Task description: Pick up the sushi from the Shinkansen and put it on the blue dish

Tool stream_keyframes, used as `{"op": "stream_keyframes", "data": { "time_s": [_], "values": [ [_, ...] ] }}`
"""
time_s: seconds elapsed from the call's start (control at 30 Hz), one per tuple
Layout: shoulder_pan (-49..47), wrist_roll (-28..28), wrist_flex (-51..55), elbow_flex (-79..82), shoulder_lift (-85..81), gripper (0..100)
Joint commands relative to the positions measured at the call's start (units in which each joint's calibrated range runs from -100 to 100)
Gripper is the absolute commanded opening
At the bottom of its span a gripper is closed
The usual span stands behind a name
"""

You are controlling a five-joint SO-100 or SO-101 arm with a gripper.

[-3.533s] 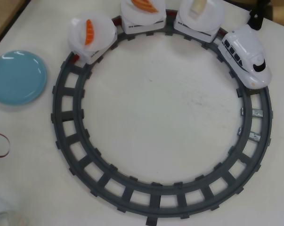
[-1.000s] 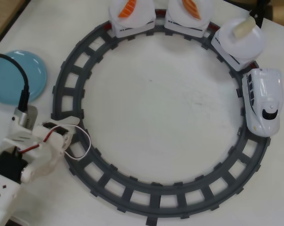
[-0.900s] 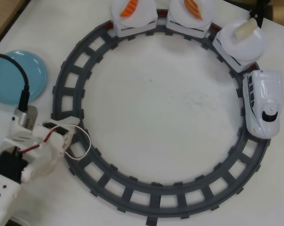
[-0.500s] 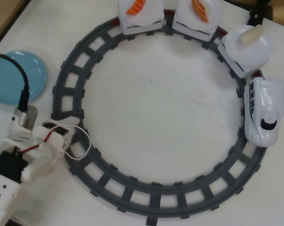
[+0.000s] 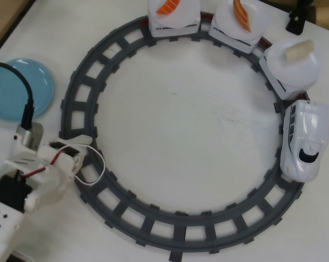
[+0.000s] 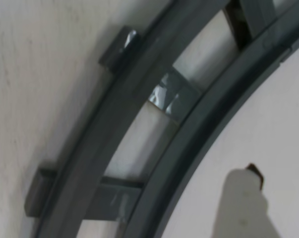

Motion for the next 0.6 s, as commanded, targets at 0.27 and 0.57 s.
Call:
{"op": "stream_keyframes", "data": {
  "time_s": [0.27, 0.57],
  "values": [
    [0.2, -0.3, -0.9, -3.5, 0.0, 18],
    [0.9, -0.3, -0.5, -3.9, 0.0, 18]
  ]
}}
